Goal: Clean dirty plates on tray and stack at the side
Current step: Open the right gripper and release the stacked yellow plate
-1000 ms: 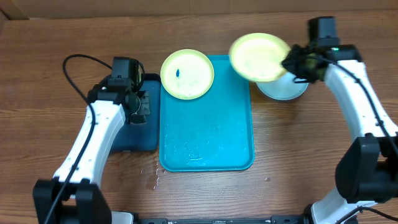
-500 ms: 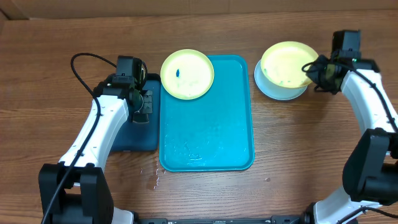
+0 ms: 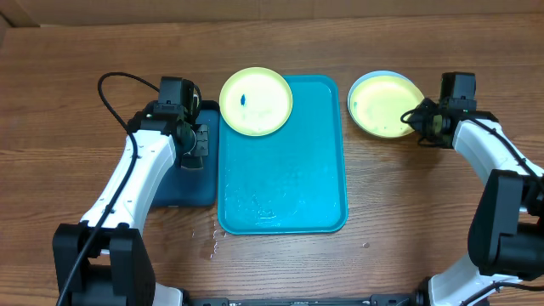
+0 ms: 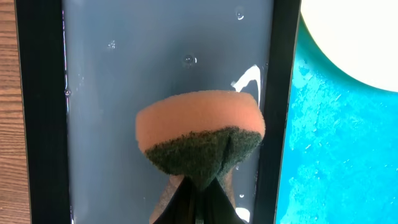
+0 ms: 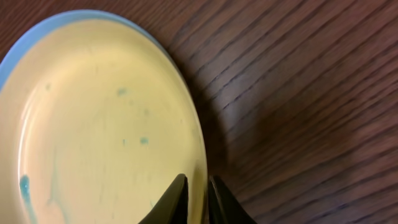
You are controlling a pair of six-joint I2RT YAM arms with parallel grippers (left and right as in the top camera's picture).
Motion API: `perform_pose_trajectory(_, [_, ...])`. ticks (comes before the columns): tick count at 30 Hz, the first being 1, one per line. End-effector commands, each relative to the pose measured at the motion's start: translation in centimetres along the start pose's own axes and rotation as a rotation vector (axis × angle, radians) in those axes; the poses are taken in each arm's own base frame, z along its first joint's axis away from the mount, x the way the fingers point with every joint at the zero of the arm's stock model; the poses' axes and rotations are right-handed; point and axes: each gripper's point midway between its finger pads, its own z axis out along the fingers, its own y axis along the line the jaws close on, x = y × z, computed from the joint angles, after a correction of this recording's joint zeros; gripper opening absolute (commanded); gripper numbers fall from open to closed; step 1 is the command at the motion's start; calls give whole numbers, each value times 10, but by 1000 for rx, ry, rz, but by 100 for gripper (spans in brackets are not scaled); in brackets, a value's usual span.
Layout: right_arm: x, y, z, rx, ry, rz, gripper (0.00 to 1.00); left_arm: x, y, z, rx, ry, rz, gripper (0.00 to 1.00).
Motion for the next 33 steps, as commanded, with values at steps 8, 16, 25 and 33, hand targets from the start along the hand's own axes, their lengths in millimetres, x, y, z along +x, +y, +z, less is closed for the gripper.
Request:
perform_pose_trajectory(8, [8,18,-5,-95,41,-30,47,2,2,1,-8,10,15,4])
perform_pose_trajectory(16, [24,43,-10,-241,116,-124,51,2,6,1,-9,12,2,7])
perform_pose_trajectory(25, [38,85,-16,-355,111,-243,49,-3,18,3,155,7,-40,5])
perform_pose_trajectory(33, [70,151,-31,-453,75,-440,51,-2,27,8,203,17,-61,7])
